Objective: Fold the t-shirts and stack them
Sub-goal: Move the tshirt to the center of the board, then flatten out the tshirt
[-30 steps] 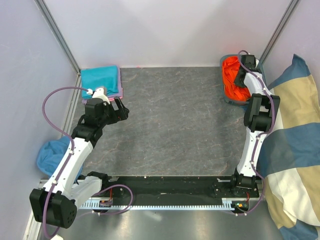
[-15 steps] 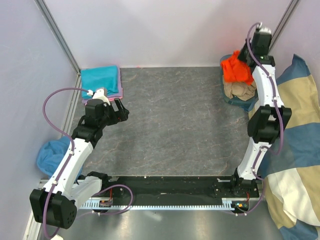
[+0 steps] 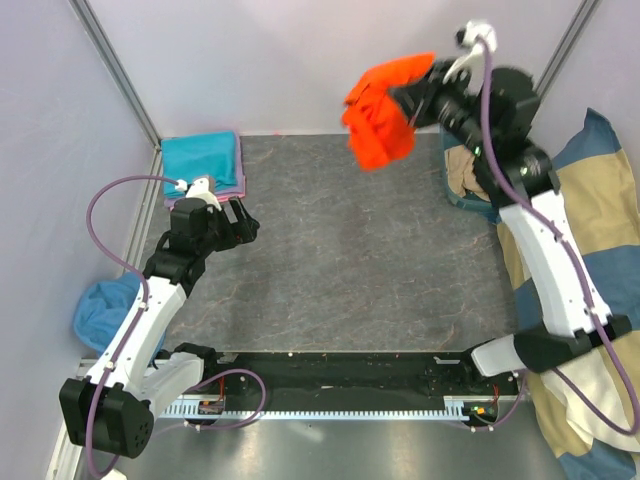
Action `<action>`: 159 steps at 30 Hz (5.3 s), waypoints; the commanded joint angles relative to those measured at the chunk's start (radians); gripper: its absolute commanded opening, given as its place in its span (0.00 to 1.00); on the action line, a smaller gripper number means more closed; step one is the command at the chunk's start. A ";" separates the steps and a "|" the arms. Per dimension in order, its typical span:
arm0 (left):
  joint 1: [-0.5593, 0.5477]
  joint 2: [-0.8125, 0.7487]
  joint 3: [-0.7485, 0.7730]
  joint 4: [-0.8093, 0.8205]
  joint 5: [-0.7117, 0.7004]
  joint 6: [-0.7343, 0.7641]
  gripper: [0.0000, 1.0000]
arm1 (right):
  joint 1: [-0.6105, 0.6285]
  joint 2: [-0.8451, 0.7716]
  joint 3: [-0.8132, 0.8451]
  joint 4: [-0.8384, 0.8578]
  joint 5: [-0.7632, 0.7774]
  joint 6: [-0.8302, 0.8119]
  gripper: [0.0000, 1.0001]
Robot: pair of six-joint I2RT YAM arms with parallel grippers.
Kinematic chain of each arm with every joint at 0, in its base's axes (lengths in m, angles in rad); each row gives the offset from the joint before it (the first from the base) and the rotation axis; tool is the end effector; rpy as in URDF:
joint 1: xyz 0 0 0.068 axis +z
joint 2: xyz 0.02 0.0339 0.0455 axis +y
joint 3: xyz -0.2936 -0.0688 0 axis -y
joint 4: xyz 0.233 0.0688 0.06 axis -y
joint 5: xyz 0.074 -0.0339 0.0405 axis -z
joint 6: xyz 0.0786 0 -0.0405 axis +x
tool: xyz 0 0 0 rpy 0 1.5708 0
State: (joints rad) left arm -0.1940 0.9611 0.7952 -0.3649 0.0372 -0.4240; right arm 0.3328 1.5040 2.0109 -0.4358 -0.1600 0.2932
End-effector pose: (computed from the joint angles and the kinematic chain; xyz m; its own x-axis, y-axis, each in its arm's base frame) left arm 0.2184 -0.0459 0.2977 -0.5450 -0.3119 -0.7783 -0.0001 0.9282 -0.3720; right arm 0.3042 0.1184 0.5828 -0.0723 0.2769 -0.9582 -0.4719 0.8368 0.2775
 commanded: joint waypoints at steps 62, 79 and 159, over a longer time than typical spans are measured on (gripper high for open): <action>-0.406 0.728 -0.014 0.416 -0.095 -0.249 0.02 | 0.092 -0.442 -1.110 -0.175 0.310 0.162 0.98; -0.209 0.287 0.334 -0.006 -0.203 0.005 0.02 | 0.091 -0.432 -1.232 -0.080 0.283 0.208 0.98; -0.073 0.126 0.702 -0.256 -0.344 0.254 0.02 | 0.091 -0.541 -0.683 -0.293 0.616 0.047 0.00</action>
State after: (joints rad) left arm -0.2760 1.1172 1.4460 -0.6079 -0.2611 -0.2386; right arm 0.4274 1.0096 1.3045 -0.6899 0.4210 0.3634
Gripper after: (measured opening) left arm 0.036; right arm 0.007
